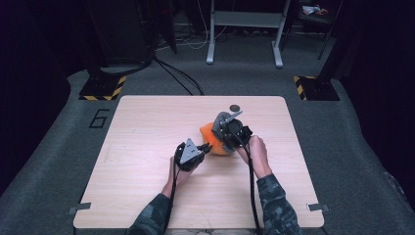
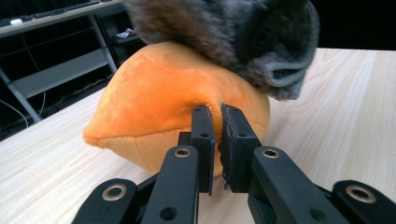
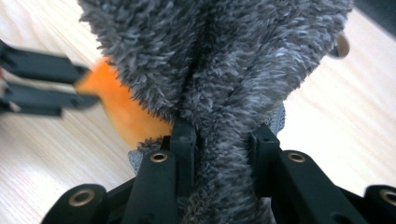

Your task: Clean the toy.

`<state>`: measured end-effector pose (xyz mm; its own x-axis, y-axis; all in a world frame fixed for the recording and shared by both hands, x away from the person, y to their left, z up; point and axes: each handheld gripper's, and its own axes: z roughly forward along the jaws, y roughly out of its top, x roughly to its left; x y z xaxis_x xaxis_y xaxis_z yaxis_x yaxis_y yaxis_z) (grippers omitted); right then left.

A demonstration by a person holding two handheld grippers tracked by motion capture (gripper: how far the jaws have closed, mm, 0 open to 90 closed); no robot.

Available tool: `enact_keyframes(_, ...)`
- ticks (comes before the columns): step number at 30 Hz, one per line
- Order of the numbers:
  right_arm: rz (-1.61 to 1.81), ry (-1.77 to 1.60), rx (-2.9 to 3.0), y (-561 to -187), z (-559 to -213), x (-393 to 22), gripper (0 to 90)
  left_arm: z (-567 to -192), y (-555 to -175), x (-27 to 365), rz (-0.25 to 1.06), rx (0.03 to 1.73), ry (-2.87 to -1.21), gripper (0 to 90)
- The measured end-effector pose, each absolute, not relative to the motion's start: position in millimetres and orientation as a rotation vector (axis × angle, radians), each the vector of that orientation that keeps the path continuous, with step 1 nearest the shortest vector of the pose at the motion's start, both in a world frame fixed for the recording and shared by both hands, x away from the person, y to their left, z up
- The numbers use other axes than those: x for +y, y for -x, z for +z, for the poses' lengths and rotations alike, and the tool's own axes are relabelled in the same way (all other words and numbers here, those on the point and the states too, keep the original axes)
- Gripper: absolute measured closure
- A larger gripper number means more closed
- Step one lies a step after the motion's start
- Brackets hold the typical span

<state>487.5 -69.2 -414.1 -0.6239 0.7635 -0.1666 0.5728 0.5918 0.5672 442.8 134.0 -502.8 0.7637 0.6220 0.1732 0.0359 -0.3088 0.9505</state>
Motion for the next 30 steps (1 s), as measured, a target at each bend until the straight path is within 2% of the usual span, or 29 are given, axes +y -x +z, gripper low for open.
enact_keyframes(19, 0.546, -1.284, 2.431, -503, -460, -110, 68.6, -506, -445, 138, 0.608, 0.548, -1.82, 84.3)
enact_keyframes(23, 0.578, -1.254, 2.395, -497, -445, -109, 68.4, -505, -446, 139, 0.603, 0.552, -1.822, 84.3)
enact_keyframes(30, 0.691, -1.077, 2.383, -483, -413, -82, 68.3, -503, -445, 138, 0.602, 0.55, -1.841, 84.3)
